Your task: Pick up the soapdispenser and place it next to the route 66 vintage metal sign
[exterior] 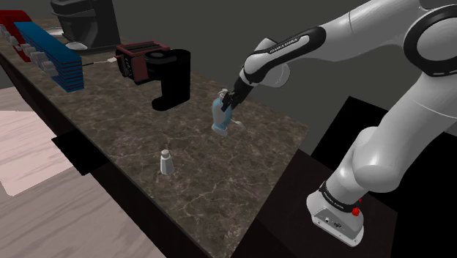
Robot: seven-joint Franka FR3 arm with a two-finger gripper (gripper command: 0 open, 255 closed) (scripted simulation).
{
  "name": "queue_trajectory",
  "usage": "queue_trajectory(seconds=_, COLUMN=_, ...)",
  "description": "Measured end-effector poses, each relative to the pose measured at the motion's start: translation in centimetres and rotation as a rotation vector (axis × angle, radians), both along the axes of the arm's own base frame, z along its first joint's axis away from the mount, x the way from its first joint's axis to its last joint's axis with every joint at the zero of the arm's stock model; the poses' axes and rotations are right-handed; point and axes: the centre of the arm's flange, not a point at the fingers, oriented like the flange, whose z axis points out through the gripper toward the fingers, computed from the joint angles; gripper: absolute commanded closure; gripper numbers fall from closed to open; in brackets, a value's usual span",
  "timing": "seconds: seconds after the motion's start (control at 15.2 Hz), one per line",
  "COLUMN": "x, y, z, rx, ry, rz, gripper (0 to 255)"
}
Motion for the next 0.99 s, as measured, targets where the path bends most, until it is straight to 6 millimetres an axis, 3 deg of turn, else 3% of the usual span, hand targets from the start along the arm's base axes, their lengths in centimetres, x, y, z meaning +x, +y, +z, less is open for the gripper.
queue_trajectory(seconds=0.99, x=-0.1, y=0.0, z=8.0, rx=0.000, ry=0.000, rz=0.000, gripper=255)
